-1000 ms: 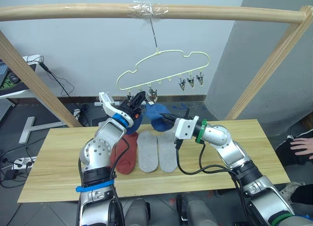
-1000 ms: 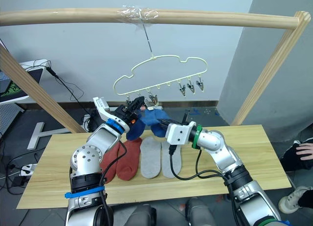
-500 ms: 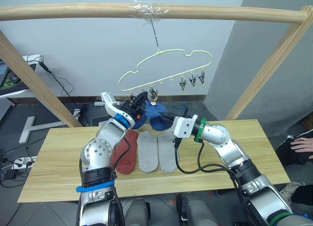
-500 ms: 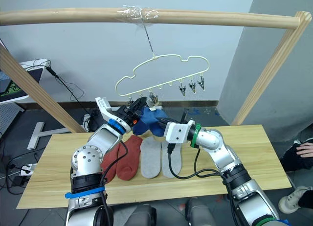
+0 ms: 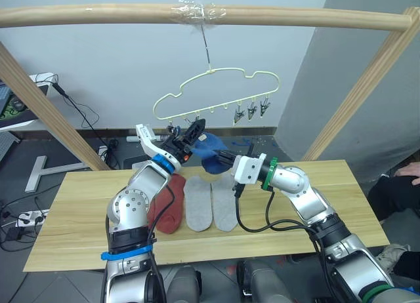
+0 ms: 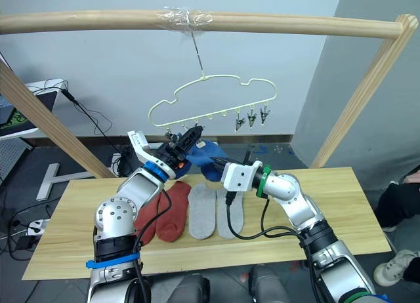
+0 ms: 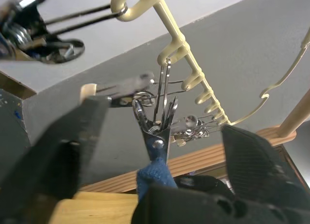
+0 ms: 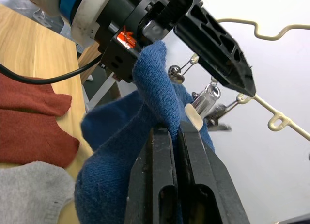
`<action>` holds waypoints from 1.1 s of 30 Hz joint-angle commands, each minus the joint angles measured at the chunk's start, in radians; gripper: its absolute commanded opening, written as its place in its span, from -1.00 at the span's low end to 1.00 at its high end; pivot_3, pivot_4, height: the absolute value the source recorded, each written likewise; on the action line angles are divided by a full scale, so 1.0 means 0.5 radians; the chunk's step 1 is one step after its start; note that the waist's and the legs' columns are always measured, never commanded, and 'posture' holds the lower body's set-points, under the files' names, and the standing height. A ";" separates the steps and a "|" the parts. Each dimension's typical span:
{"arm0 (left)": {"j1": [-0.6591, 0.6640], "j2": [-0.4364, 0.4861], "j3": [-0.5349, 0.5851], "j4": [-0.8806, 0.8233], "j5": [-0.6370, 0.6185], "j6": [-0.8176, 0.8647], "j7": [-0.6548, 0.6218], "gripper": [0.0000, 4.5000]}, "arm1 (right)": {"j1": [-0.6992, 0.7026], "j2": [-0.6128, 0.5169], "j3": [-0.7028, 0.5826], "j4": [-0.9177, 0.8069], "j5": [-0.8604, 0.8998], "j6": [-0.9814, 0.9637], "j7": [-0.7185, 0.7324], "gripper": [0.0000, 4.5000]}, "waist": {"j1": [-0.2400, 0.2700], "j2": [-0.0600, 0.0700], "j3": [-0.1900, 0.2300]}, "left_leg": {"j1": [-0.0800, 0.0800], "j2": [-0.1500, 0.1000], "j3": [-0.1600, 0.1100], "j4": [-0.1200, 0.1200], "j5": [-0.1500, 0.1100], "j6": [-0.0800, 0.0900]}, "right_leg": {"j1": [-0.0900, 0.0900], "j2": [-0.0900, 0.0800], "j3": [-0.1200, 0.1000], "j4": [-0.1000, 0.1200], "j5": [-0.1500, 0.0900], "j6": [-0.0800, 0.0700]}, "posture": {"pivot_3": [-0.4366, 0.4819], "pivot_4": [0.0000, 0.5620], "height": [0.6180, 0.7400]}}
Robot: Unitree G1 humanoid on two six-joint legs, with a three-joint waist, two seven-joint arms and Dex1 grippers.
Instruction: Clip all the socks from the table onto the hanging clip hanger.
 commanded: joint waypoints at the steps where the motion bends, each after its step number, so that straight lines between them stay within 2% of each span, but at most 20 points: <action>1: 0.048 0.032 0.027 -0.139 -0.089 0.025 -0.015 0.98 | -0.013 0.017 -0.040 -0.039 0.057 0.026 -0.012 -1.00 | 0.000 0.000 0.000 | 0.000 0.000 0.000 0.000 0.000 0.000 | 0.000 0.000 0.000 0.000 0.000 0.000 | 0.05 -0.36 1.00; 7: 0.150 0.067 0.030 -0.231 -0.143 0.058 0.016 0.98 | 0.011 0.049 -0.044 -0.076 0.191 0.121 0.085 -1.00 | 0.002 0.000 0.000 | -0.001 0.000 -0.002 0.000 0.000 0.000 | -0.001 0.000 -0.001 0.000 0.000 0.000 | 0.07 -0.38 1.00; 10: 0.236 0.069 0.007 -0.299 -0.155 0.078 0.030 1.00 | 0.028 0.058 -0.037 -0.116 0.296 0.204 0.179 -0.68 | 0.002 0.000 0.000 | -0.002 0.001 -0.002 0.000 0.000 0.000 | -0.001 -0.001 -0.001 0.000 0.000 0.000 | 0.08 -0.37 1.00; 12: 0.266 0.071 0.005 -0.323 -0.164 0.075 0.044 1.00 | 0.032 0.054 -0.038 -0.128 0.302 0.219 0.190 -0.40 | 0.003 0.000 0.000 | -0.002 0.001 -0.003 0.000 0.000 0.000 | -0.001 -0.001 -0.001 -0.001 0.000 0.000 | 0.08 -0.37 1.00; 21: 0.291 0.131 -0.008 -0.338 -0.147 0.063 0.043 1.00 | 0.062 0.062 -0.065 -0.153 0.359 0.338 0.195 0.98 | 0.005 0.000 0.000 | -0.003 0.000 -0.004 0.000 0.000 0.000 | -0.001 0.000 -0.003 -0.001 0.000 0.000 | 0.08 -0.36 1.00; 24: 0.309 0.179 -0.085 -0.366 -0.028 0.016 -0.007 1.00 | 0.079 0.050 -0.103 -0.159 0.399 0.410 0.185 0.99 | 0.005 0.000 0.000 | -0.005 0.000 -0.005 0.000 0.000 0.000 | -0.001 0.000 -0.004 -0.002 0.000 0.000 | 0.09 -0.36 1.00; 33: 0.312 0.306 -0.506 -0.426 0.709 -0.499 -0.191 1.00 | 0.179 0.026 -0.315 -0.361 0.675 0.940 0.197 0.99 | 0.015 0.002 0.001 | -0.007 0.000 -0.005 0.000 0.000 0.000 | -0.003 -0.001 -0.003 -0.004 0.000 -0.001 | 0.07 -0.35 1.00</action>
